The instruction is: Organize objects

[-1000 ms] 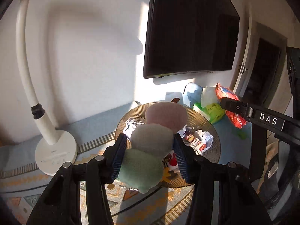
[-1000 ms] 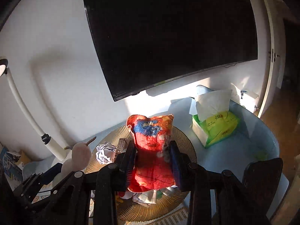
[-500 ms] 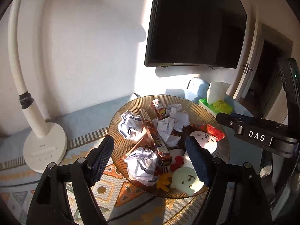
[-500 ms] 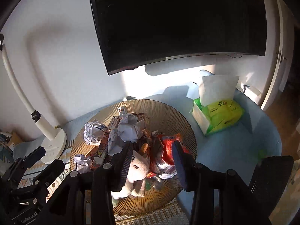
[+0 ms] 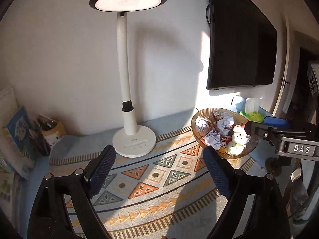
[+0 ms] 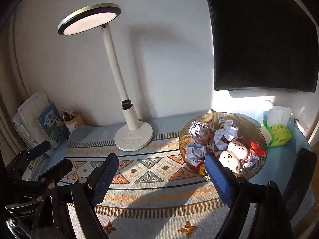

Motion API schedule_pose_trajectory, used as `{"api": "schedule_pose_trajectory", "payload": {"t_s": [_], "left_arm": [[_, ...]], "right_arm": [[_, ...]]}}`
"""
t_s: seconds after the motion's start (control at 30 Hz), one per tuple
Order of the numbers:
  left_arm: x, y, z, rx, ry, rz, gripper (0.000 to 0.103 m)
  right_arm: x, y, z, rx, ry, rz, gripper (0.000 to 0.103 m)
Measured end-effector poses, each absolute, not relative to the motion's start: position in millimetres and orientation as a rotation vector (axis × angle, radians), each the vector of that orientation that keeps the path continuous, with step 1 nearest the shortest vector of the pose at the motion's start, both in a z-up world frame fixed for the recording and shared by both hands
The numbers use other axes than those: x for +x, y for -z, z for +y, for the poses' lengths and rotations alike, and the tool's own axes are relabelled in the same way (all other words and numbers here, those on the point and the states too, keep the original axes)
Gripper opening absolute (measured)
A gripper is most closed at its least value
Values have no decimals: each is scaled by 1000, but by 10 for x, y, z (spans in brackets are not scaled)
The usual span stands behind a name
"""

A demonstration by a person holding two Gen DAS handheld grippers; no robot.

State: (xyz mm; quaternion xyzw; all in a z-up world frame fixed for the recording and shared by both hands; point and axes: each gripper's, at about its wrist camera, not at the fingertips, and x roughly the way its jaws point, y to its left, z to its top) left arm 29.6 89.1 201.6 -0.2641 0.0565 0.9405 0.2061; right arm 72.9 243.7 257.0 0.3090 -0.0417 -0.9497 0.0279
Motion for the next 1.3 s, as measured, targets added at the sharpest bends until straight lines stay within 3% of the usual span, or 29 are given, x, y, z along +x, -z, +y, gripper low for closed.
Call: {"api": "schedule_pose_trajectory", "payload": {"t_s": [0.03,0.17,0.4,0.6,0.7,0.8,0.87,1.03,1.3], "left_arm": [[345,-2013,770,-739,-2629,133,103],[463,-1769,375,-801,-2614,48,102],[402,-891,-71,-1054,-2660,-44,102],[292,-381,-224,-1208,-2783,22,102],[188,-234,-306,-1262,-2738,-59,102],[65,-172,-383,-1342,-2726,-139,102],[1,-143,-425,-1386,-2782,-151,102],[-150,-63,-365,-1486,-2849,-53,103],[-167,-53,-327,-1464,-2861,-68,103]], "right_arm": [[746,-2534,2332,956,2932,-90,88],[695,-2240,2014,1044,2867,-16,89],[357,-1439,1790,1283,2741,13,89],[44,-789,1788,1434,2693,100,89],[-65,-567,1886,1499,2661,63,89],[-111,-525,1946,1489,2689,83,92],[-167,-487,1971,1499,2668,63,103],[-198,-472,1948,1429,2669,104,103],[-178,-507,1922,1377,2699,103,103]]}}
